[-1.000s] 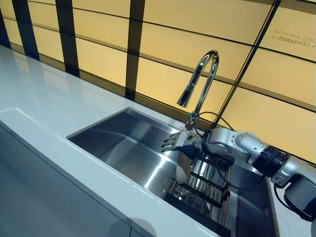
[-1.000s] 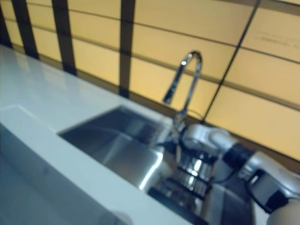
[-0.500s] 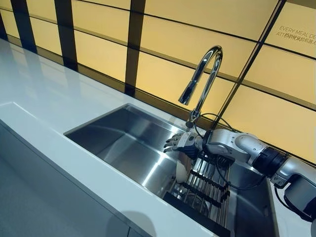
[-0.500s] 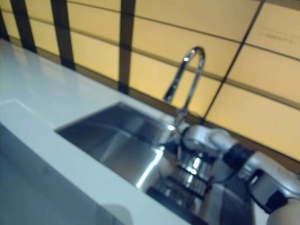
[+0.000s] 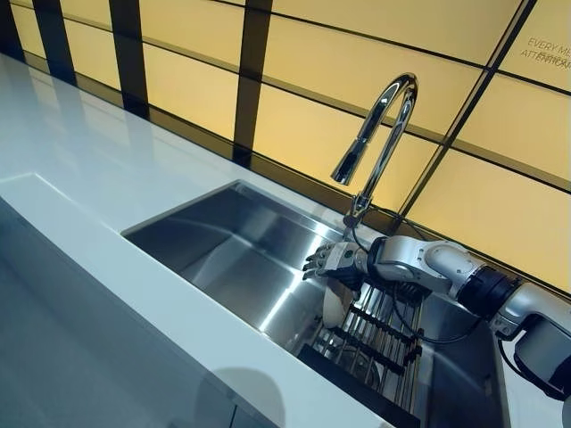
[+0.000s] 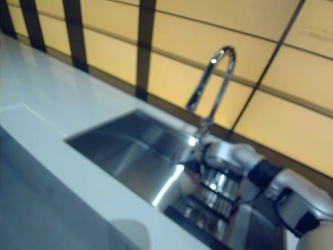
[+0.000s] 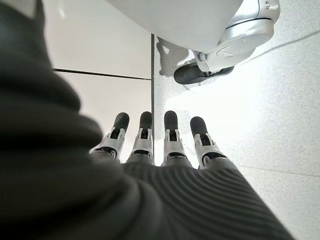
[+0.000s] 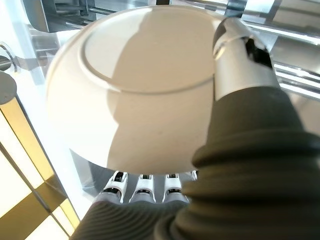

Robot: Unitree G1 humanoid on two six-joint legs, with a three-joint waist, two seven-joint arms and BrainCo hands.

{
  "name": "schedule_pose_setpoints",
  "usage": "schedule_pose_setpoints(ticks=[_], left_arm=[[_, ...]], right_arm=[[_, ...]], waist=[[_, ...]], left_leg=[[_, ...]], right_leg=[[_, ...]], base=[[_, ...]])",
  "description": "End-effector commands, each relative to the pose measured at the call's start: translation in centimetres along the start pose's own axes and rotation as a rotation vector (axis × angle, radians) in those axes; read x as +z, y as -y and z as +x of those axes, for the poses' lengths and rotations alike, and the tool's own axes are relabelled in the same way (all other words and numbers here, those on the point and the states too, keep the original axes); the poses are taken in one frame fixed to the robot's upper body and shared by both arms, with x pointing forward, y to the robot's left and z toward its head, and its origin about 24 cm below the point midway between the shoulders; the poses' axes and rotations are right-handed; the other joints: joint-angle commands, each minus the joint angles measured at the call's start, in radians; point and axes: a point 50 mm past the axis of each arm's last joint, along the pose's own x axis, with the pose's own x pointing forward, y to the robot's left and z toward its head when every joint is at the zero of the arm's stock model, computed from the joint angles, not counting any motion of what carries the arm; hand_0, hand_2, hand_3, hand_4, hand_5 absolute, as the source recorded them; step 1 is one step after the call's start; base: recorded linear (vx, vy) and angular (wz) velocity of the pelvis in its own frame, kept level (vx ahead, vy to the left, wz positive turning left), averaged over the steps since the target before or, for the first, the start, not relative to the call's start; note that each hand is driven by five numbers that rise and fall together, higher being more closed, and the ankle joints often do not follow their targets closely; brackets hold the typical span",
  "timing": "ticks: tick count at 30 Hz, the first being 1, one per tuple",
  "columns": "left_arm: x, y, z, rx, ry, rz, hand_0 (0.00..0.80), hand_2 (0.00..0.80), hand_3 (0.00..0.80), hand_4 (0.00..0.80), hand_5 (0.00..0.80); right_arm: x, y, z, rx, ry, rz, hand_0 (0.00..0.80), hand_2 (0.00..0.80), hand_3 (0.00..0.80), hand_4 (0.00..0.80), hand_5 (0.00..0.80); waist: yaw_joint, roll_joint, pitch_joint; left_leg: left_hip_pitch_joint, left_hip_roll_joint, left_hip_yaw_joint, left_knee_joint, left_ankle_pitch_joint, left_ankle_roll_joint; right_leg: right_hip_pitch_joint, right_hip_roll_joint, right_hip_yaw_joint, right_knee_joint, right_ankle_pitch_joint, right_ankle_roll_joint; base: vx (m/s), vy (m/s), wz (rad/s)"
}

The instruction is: Take plates into dishwasher

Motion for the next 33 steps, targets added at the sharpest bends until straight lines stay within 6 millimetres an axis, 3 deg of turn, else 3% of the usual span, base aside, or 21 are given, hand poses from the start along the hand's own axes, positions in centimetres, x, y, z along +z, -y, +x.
schedule_pose_setpoints(ticks=[1, 19, 33], left_arm=[[-0.9, 0.0, -0.1, -0.014, -0.043, 0.063, 0.000, 0.000, 0.000, 0.000, 0.000], [-0.8, -0.6, -0.1, 0.003, -0.036, 0.063, 0.000, 0.000, 0.000, 0.000, 0.000], [-1.0, -0.7, -0.2, 0.009, -0.038, 0.061, 0.000, 0.000, 0.000, 0.000, 0.000]], right_arm=[[-2.9, 1.6, -2.1, 0.011, -0.097, -0.105, 0.000, 0.000, 0.000, 0.000, 0.000], [-3.3, 2.1, -2.5, 0.034, -0.105, -0.131, 0.000, 0.000, 0.000, 0.000, 0.000], [-4.1, 1.1, -3.7, 0.081, -0.125, -0.132, 0.000, 0.000, 0.000, 0.000, 0.000]], waist=[[0.023, -0.013, 0.002], [0.029, -0.022, 0.014], [0.021, -0.026, 0.010]], left_leg=[[-0.050, -0.011, 0.059, -0.011, -0.008, 0.030], [-0.065, -0.011, 0.050, -0.011, -0.002, 0.031], [-0.064, -0.011, 0.053, -0.011, -0.003, 0.031]], right_leg=[[0.043, 0.014, -0.043, 0.003, -0.063, 0.046], [0.034, 0.016, -0.049, 0.003, -0.058, 0.047], [0.035, 0.016, -0.044, 0.003, -0.058, 0.046]], base=[[-0.016, -0.011, 0.04], [-0.003, -0.002, 0.02], [0.000, 0.000, 0.00]])
